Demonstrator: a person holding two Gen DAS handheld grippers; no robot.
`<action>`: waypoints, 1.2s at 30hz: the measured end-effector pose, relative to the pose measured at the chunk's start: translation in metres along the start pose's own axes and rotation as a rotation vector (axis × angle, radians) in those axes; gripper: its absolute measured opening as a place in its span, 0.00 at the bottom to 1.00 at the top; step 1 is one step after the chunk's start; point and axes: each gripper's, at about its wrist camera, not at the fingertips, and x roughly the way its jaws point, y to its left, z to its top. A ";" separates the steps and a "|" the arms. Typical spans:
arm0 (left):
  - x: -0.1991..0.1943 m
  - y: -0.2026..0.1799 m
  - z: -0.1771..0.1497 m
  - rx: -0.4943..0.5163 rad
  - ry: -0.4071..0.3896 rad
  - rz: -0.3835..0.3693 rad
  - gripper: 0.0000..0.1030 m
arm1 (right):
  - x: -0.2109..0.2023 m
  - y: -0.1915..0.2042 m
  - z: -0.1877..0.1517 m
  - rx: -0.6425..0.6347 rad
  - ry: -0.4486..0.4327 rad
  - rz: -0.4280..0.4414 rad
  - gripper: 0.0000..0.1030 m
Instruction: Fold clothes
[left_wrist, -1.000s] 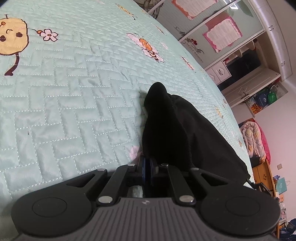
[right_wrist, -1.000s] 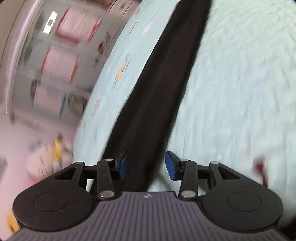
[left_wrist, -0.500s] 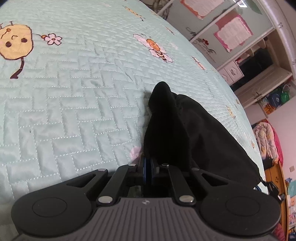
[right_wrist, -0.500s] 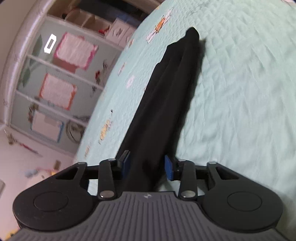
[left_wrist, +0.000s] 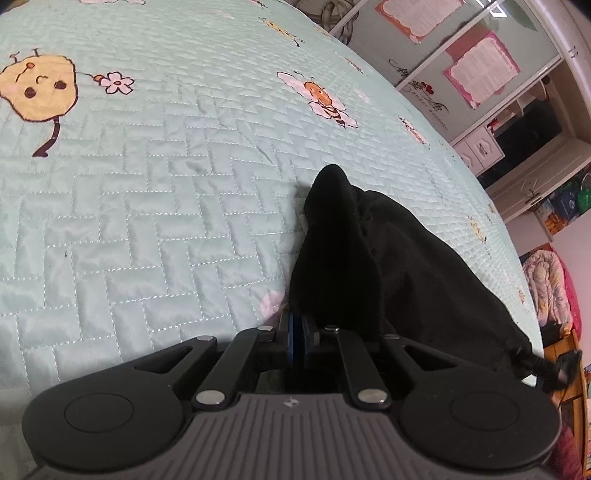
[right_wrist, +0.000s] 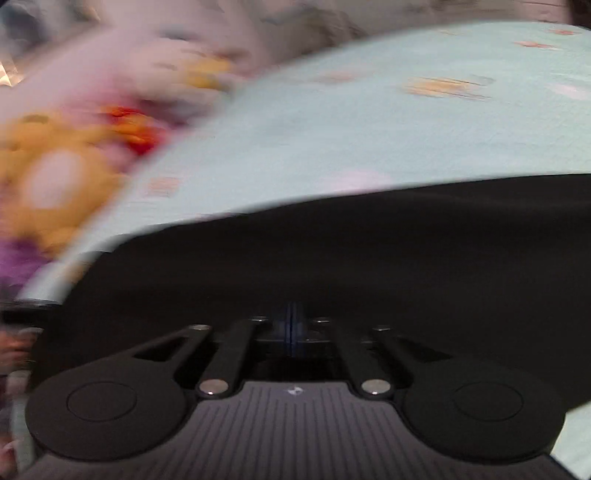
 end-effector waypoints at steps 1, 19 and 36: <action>0.000 0.000 0.000 0.002 0.000 0.003 0.10 | -0.017 -0.032 0.011 0.052 -0.077 -0.097 0.00; -0.003 -0.001 -0.005 -0.038 -0.018 0.015 0.11 | 0.024 -0.021 0.042 0.157 -0.043 -0.021 0.00; -0.004 0.009 -0.006 -0.096 -0.031 -0.022 0.11 | -0.188 -0.206 -0.046 0.718 -0.584 -0.227 0.66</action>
